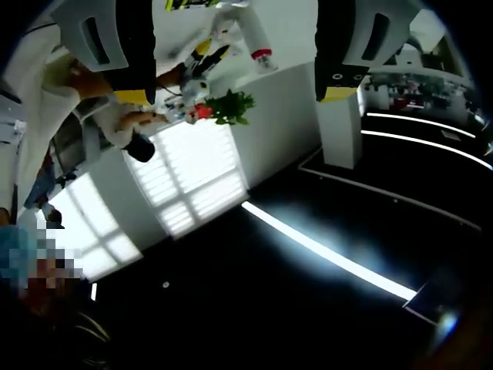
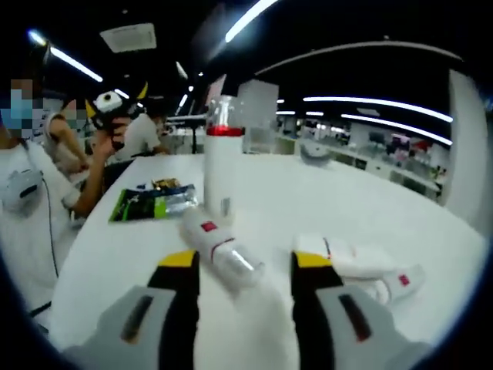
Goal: Arrange the skincare products in the storage area until every visible bottle or jar stands upright without overlapping.
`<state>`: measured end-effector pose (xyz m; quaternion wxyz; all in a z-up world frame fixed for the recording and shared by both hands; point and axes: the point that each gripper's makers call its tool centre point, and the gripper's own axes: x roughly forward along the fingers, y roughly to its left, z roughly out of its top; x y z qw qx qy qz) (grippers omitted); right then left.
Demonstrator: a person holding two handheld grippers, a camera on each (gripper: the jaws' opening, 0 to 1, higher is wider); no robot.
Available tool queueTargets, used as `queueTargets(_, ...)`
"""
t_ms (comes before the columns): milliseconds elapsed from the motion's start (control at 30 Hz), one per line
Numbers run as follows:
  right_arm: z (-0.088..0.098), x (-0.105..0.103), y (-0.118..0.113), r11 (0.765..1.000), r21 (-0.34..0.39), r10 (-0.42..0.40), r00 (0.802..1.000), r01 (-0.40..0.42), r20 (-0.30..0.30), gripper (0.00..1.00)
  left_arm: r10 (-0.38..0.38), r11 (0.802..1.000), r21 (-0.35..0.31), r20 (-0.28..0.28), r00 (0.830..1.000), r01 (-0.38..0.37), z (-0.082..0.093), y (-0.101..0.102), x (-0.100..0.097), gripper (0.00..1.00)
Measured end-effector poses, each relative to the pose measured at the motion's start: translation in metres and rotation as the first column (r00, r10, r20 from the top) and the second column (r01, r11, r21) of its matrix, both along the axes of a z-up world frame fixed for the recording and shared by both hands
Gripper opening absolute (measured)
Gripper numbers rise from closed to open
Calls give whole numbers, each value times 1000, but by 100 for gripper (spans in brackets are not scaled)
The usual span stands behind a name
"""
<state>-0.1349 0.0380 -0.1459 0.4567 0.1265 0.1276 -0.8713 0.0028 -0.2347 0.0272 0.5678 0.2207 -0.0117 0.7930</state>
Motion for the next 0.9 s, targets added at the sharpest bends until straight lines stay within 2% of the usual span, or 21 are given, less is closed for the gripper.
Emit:
queueTargets(33, -2, -2, 0, 1000, 2, -5, 1000, 5, 23, 49, 0, 1000, 0, 1, 1000, 0, 0, 0, 0, 86)
queueTargets(267, -7, -3, -11, 998, -1, 59, 997, -59, 45, 43, -4, 1000, -7, 4, 1000, 4, -3, 2, -1, 86)
queueTargets(467, -19, 9, -19, 997, 19, 80, 994, -81, 78, 31, -5, 1000, -9, 3, 1000, 5, -3, 2, -1, 86)
queueTargets(700, -19, 14, -15, 994, 1, 105, 992, -105, 63, 25, 3, 1000, -12, 1, 1000, -3, -4, 1, -3, 86)
queueTargets(800, -18, 25, -17, 989, -22, 148, 986, -147, 71, 22, 3, 1000, -12, 3, 1000, -3, -4, 1, -4, 86)
queueTargets(900, -18, 34, -21, 984, -8, 176, 983, -176, 56, 20, 4, 1000, -13, 2, 1000, -4, -4, 1, -3, 86)
